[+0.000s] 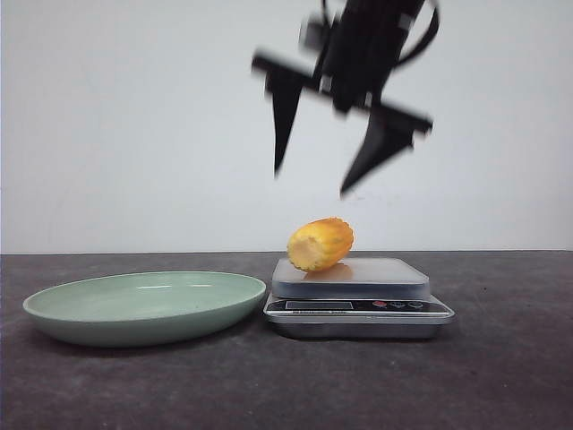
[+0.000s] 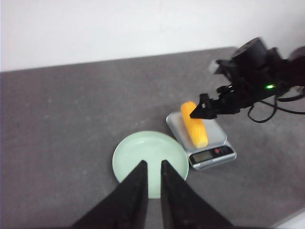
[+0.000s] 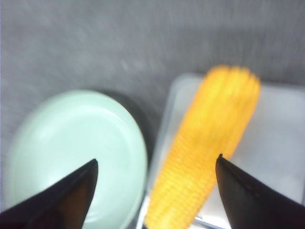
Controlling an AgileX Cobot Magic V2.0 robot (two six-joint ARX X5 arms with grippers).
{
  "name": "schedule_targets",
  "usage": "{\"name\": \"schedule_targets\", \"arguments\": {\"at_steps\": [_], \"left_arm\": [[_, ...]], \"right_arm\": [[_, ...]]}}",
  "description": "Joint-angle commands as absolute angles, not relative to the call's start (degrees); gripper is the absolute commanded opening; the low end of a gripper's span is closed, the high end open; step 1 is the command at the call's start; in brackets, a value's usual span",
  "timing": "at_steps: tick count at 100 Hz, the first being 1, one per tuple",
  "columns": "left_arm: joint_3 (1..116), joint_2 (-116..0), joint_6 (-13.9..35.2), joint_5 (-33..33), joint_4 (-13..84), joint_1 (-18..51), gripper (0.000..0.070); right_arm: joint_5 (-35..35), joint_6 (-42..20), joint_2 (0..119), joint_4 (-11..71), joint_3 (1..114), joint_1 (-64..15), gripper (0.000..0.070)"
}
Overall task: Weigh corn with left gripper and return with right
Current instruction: 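Lower the right gripper onto the corn and grasp it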
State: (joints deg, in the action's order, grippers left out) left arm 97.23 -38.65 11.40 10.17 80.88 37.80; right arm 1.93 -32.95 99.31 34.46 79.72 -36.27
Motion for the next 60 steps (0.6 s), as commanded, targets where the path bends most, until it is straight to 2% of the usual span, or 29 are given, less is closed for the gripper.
{"name": "schedule_targets", "arguments": {"at_steps": [1,9,13,16,24,26,44,60], "left_arm": [[98.19,-38.92,11.62,10.00,81.14,38.30,0.0000],[98.19,-38.85,11.60,9.98,82.35,38.30,0.0000],[98.19,-38.85,11.60,9.96,82.67,38.30,0.0000],[98.19,-38.85,11.60,9.80,82.72,38.30,0.0000],[98.19,-38.85,11.60,8.67,82.70,38.33,0.0000],[98.19,-38.85,11.60,8.54,82.70,38.30,0.0000],[98.19,-38.85,11.40,8.51,82.70,38.30,0.0000],[98.19,-38.85,11.05,8.56,82.70,38.30,0.0000]], "right_arm": [[2.17,-34.98,102.28,35.18,81.01,-36.69,0.0476],[3.29,-35.62,104.57,36.67,81.01,-36.69,0.0474],[3.40,-35.64,105.43,37.23,81.01,-36.69,0.0435],[3.38,-35.75,105.84,37.82,81.01,-36.69,0.0359],[3.18,-35.79,106.32,38.68,81.01,-36.75,0.0049],[3.18,-35.79,106.32,38.65,81.01,-36.75,0.0000],[2.26,-34.39,103.96,33.82,81.10,-37.23,0.0001],[-2.13,-32.25,95.57,22.59,81.91,-38.54,0.0001]]}}
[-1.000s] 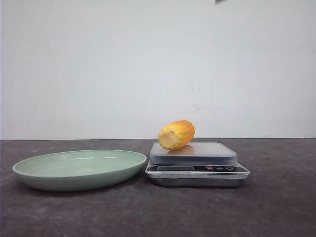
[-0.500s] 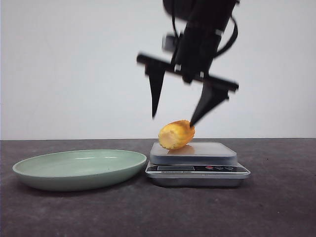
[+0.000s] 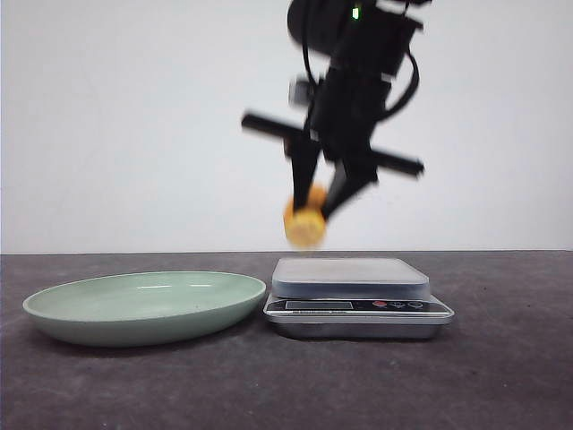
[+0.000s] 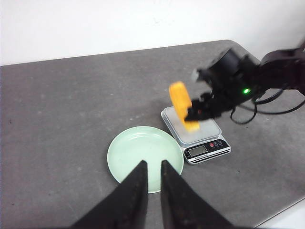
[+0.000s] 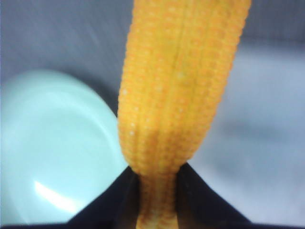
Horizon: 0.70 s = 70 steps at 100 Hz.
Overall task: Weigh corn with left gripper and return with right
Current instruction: 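Lower the right gripper onto the corn and grasp it, then carry the corn with the right gripper and lower it onto the plate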
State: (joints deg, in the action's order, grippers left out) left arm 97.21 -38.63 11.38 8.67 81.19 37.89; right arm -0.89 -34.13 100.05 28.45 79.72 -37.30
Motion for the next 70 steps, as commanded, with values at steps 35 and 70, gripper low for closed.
{"name": "schedule_targets", "arguments": {"at_steps": [35,70], "left_arm": [[98.19,-38.85,8.99,9.15,82.19,38.30,0.0000],[98.19,-38.85,7.51,9.19,80.01,38.30,0.0000]], "right_arm": [[-3.03,-21.54,86.78,7.70,88.99,-45.45,0.0001],[0.82,-22.15,93.91,23.18,89.23,-47.20,0.0001]]}}
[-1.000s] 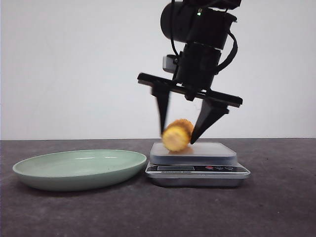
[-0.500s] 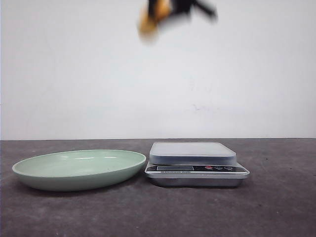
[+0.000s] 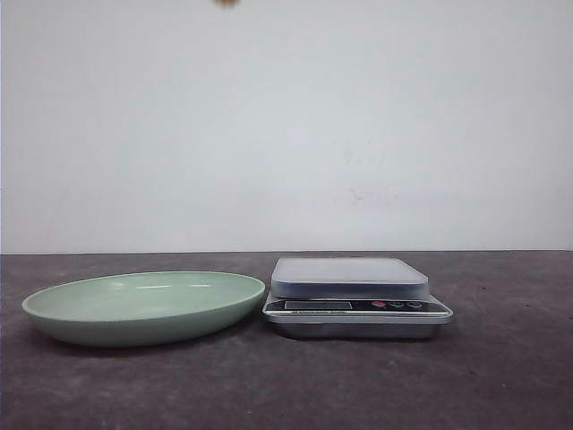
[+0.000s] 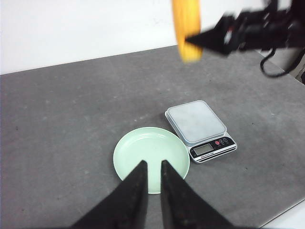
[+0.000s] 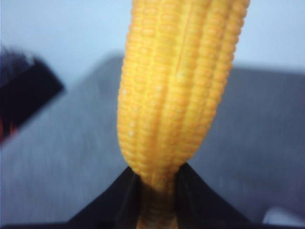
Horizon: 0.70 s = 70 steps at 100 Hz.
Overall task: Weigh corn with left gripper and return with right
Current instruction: 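Carry the corn with the right gripper and lower it onto the plate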
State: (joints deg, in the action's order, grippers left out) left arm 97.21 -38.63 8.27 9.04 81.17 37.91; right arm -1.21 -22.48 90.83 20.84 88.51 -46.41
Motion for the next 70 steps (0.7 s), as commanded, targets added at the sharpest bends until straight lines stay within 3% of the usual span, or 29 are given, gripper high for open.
{"name": "schedule_targets", "arguments": {"at_steps": [1,17,41,70], "left_arm": [[98.19,-38.85,7.51,9.19,80.01,38.30,0.0000],[98.19,-38.85,7.55,9.17,80.09,38.30,0.0000],[98.19,-38.85,7.79,9.17,80.31,38.30,0.0000],[98.19,-38.79,8.67,9.15,82.91,38.30,0.0000]], "right_arm": [[1.32,-22.24,94.35,23.62,89.23,-47.20,0.0001],[6.98,-24.73,101.43,29.67,89.23,-47.27,0.0001],[13.78,-32.23,110.91,30.39,89.23,-48.14,0.0001],[14.15,-35.59,114.67,34.37,89.23,-48.29,0.0001]]}}
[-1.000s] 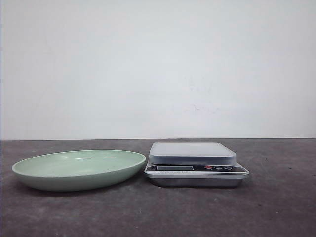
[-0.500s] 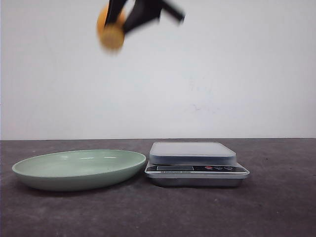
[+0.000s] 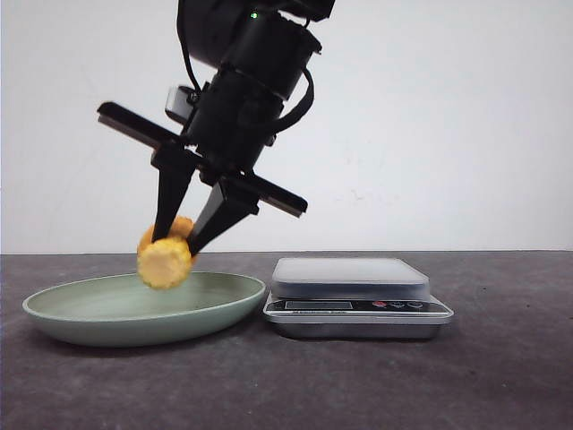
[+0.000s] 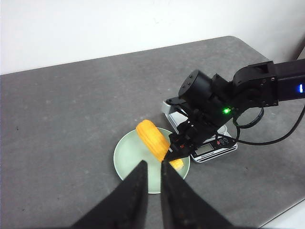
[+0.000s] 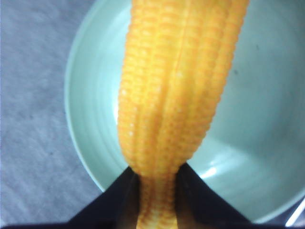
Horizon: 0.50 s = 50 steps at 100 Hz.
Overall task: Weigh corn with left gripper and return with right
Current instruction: 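Carry the corn with the right gripper and lower it onto the plate, then open the right gripper and lift it away from the plate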
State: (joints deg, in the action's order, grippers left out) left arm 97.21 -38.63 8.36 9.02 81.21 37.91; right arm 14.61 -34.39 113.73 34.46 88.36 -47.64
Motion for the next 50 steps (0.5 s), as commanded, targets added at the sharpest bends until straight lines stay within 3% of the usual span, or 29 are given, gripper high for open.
{"name": "schedule_targets", "arguments": {"at_steps": [1,40,45,50], "left_arm": [[98.19,-38.76,8.67,9.13,82.91,38.30,0.0000],[98.17,-38.76,10.15,8.95,82.91,38.30,0.0000],[98.17,-38.76,10.15,8.95,82.91,38.30,0.0000],[98.17,-38.76,10.17,8.95,82.91,38.30,0.0000]], "right_arm": [[14.02,-35.59,114.67,34.39,89.23,-48.29,0.0001],[14.13,-35.62,114.67,35.16,89.23,-49.21,0.0006],[14.11,-35.59,114.67,35.18,89.23,-49.39,0.0057],[14.17,-35.59,114.67,35.18,89.25,-49.45,0.0186]]}}
